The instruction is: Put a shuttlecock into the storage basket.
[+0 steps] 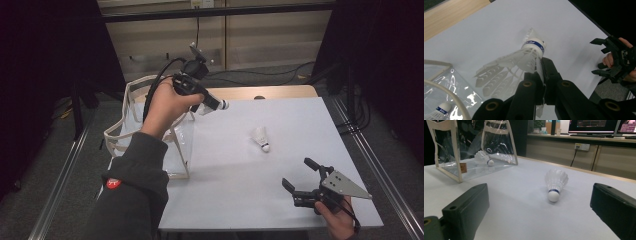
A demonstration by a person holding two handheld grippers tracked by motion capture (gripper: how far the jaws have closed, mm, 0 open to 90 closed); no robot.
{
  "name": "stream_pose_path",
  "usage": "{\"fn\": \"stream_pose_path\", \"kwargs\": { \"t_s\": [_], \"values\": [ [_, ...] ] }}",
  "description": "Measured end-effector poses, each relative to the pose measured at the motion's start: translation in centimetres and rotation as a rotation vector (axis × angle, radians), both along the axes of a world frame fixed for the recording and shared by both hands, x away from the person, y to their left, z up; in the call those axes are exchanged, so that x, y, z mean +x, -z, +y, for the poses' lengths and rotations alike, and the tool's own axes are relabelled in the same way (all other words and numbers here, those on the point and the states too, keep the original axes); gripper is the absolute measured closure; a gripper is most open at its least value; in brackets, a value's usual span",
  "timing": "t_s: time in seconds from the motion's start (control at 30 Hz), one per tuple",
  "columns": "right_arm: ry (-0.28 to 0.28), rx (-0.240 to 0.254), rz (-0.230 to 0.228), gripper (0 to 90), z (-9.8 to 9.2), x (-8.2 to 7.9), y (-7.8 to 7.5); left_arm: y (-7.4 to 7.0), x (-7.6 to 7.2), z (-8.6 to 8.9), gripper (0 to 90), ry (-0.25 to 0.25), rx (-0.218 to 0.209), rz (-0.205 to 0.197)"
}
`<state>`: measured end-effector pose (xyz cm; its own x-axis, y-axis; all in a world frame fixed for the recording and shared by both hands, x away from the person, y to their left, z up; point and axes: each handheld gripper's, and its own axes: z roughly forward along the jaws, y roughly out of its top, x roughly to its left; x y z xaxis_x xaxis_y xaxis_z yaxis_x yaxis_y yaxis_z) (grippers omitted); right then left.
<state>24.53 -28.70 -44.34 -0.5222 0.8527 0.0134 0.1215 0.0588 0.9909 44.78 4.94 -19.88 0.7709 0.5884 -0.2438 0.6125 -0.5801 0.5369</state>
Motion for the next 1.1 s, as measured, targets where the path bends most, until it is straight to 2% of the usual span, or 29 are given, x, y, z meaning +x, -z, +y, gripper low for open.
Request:
{"fn": "stream_pose_path", "kwargs": {
  "t_s": [0.17, 0.93, 1.1],
  "values": [
    [-0.001, 0.001, -0.004, 2.1, 0.0, 0.0, 0.0, 0.0, 0.1, 0.4, 89.1, -0.02, -0.011, -0.001],
    [-0.003, -0.002, -0.005, 2.1, 0.0, 0.0, 0.0, -0.6, 0.4, 1.9, 89.1, -0.047, -0.004, -0.014],
    [0.002, -0.001, -0.003, 2.1, 0.0, 0.0, 0.0, -0.8, 0.5, 2.5, 89.1, -0.072, -0.017, -0.021]
  ]
}}
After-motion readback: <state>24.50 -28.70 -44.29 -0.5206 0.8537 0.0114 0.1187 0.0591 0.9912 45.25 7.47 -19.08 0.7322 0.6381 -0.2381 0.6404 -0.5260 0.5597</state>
